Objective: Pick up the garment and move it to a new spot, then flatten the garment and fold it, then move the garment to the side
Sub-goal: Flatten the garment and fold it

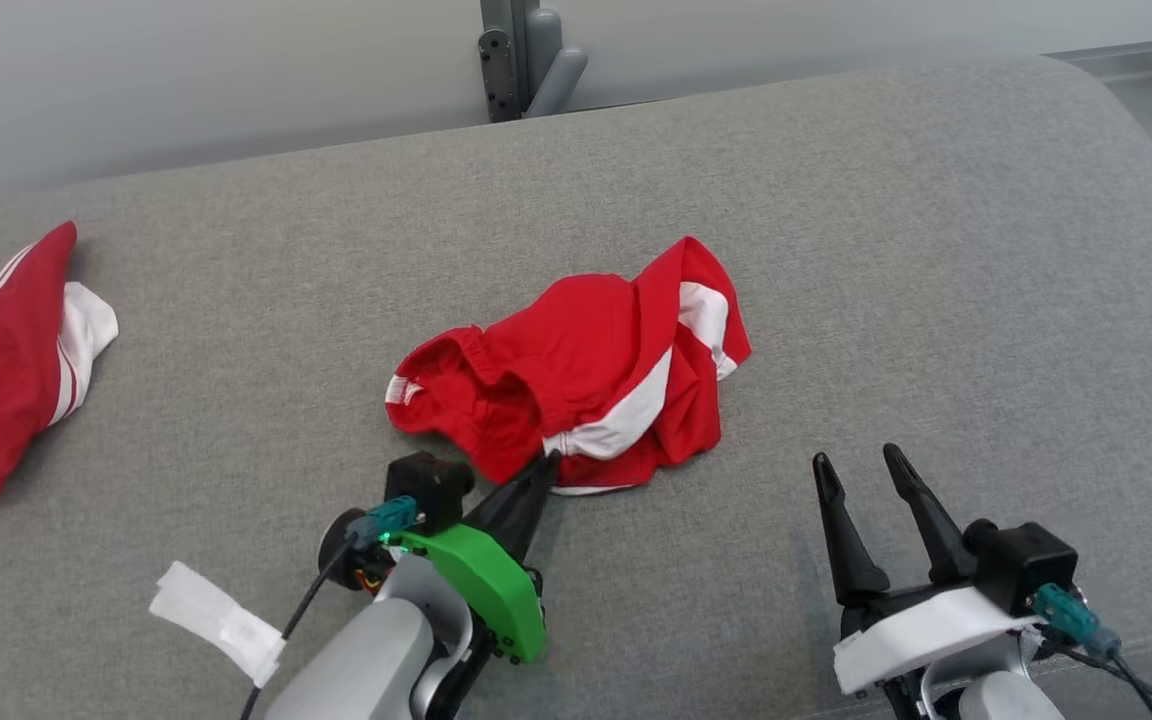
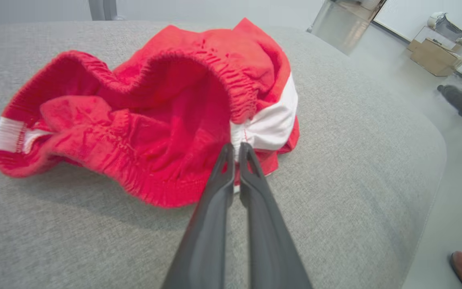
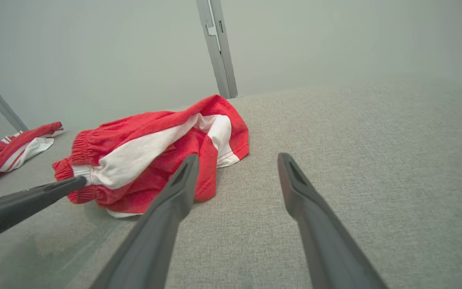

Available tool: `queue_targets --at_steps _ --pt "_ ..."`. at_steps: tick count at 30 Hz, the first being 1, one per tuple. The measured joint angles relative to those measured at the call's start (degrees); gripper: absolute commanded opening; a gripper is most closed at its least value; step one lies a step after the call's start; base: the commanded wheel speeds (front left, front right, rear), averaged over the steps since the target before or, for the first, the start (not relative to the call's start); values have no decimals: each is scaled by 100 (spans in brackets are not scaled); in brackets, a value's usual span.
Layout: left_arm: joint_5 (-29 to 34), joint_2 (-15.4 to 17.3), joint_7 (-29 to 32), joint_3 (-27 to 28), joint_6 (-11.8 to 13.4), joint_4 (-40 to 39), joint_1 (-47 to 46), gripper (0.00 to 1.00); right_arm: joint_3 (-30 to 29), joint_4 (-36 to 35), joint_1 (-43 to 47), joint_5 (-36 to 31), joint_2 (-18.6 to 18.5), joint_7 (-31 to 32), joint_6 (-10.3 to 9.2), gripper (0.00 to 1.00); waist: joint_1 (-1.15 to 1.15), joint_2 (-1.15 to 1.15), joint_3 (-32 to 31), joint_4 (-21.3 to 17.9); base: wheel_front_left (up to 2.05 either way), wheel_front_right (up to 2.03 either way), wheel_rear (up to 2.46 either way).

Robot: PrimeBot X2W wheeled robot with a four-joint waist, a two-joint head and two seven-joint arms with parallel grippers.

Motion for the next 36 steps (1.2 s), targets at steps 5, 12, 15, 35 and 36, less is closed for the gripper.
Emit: queue_targets --at_steps 5,12,15,35,36 --pt "-93 146 -245 190 25 -191 4 0 4 701 -446 1895 5 1 0 100 0 0 52 146 0 0 0" --pt "-5 203 -377 282 125 -396 -70 0 464 2401 -1616 3545 2 0 -1 100 0 0 245 386 0 0 0" --pt "91 209 -419 297 143 -442 -132 0 758 3004 -2140 3810 24 0 0 100 0 0 360 476 0 0 0" --pt "381 221 -494 432 218 -508 -242 0 1372 4837 -3550 4463 -97 -67 -3 31 0 0 678 911 0 0 0" --pt "390 215 -494 430 201 -501 -243 0 1380 4871 -3580 4462 -96 -67 -3 20 0 0 681 928 0 0 0"
